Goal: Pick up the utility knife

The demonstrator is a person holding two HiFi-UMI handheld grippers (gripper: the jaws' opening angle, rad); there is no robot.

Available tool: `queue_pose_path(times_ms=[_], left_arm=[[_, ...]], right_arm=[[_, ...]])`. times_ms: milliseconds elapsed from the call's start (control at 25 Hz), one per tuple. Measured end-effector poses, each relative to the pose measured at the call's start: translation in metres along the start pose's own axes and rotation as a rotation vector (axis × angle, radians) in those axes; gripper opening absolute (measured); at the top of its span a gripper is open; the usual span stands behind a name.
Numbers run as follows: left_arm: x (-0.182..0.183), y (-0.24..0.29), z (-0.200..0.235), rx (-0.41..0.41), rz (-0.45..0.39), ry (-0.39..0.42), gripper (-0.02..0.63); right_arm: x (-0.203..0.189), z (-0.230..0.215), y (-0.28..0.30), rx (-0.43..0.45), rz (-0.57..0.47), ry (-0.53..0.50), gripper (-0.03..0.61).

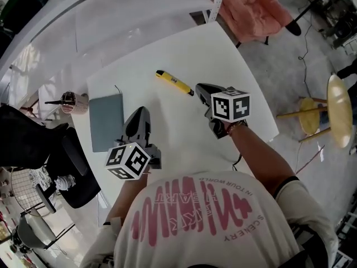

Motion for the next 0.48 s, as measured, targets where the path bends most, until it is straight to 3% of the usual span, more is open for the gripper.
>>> queue_pose_path(times_ms=[240,480], left_arm=[[-0.007,-0.015,0.022,0.044,0.023,-0.023,0.025],[-0.013,-0.028,0.048,0.096,0.034,-0.050,0.025]], right_arm=[[0.005,-0.004,0.034,-0.006,0.073,0.008,0.015],[0.010,0.004,0.068,0.040,0.102,0.029,0.017]])
Point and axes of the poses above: the fingertips, and each gripper's own axes: y forward along the fingers, z to its left, x out of its top, the point moved 3 cm from there along -y, backward along the fingers, and after that the axes turned 5 degrees about x, right-handed, at the moved point
